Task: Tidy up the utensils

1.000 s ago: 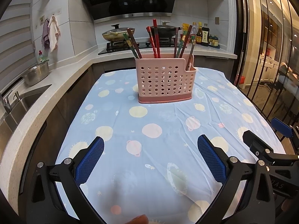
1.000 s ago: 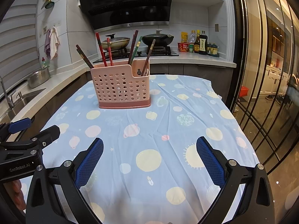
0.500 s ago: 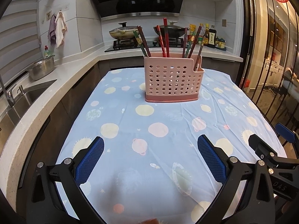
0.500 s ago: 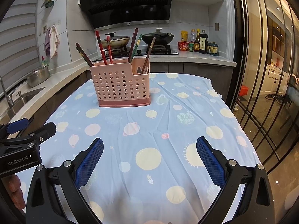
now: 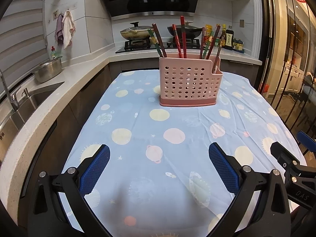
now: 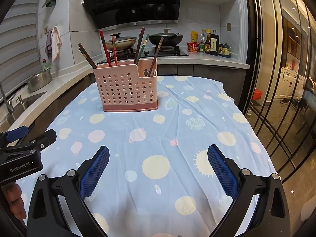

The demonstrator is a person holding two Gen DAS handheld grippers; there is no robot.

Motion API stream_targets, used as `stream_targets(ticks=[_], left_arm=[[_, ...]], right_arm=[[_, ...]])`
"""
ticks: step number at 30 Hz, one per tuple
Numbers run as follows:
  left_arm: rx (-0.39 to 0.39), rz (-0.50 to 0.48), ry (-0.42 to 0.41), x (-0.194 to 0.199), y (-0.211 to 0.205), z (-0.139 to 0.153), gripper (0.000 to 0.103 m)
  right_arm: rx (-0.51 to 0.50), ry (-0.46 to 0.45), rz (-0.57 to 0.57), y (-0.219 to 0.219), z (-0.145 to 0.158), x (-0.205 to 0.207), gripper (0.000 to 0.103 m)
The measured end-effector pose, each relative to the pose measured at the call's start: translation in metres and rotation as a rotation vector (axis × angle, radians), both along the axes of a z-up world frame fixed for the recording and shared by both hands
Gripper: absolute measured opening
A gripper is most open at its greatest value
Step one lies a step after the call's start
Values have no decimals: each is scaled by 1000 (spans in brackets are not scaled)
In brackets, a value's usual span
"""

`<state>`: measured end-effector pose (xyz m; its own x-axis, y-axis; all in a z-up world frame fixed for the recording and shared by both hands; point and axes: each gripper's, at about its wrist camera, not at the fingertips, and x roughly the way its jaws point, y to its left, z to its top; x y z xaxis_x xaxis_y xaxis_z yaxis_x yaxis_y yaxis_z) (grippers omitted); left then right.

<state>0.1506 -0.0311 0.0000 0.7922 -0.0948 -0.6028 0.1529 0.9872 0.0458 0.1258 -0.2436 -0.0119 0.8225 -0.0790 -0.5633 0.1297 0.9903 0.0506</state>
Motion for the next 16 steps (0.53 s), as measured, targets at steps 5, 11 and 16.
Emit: stream_targets(ticks=[5, 11, 16], left_arm=[[0, 3, -1, 0, 1, 0, 96], [-5, 11, -3, 1, 3, 0, 96], [-15, 10, 0, 3, 8, 0, 96]], right_arm=[[1, 1, -4, 0, -1, 1, 96], [0, 5, -9, -1, -2, 3, 96], [4, 5, -7, -1, -2, 4, 96]])
